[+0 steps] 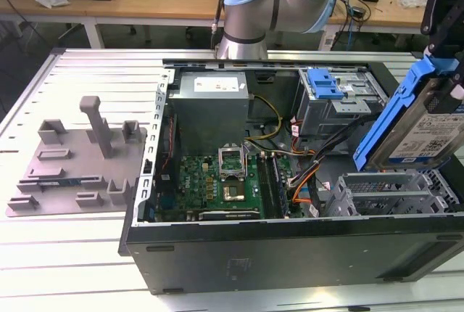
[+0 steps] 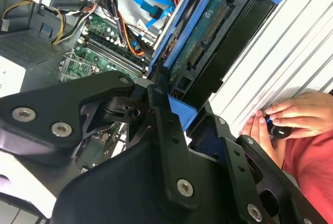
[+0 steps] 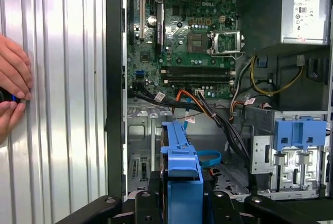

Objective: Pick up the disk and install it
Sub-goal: 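Insert the disk into the insertion slot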

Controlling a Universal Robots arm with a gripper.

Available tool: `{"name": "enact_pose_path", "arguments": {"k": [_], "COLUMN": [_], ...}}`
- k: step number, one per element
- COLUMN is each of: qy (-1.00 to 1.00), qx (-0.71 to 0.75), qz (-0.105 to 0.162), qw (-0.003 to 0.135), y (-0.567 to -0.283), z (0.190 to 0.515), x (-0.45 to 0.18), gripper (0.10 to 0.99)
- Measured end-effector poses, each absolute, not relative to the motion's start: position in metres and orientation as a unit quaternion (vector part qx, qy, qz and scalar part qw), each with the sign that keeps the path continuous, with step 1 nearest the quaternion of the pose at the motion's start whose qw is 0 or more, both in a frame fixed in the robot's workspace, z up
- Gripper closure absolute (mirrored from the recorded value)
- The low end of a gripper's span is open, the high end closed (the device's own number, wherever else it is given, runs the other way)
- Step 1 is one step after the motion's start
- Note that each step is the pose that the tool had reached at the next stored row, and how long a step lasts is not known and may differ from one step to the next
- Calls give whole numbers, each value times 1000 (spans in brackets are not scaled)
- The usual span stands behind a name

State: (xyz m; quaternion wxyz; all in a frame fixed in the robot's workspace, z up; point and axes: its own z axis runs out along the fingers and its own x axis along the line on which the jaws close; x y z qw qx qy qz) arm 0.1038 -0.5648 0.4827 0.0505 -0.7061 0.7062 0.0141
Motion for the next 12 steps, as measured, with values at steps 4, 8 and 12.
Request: {"name": "enact_pose_path", "arguments": {"k": [4, 8, 12], "qy": [706, 706, 706], "qx": [-706, -706, -706], "qz": [14, 14, 13], "qw": [51, 50, 49], "y": [-565, -565, -564], "z": [483, 482, 482], "x": [104, 104, 103], "gripper": [718, 718, 718]}}
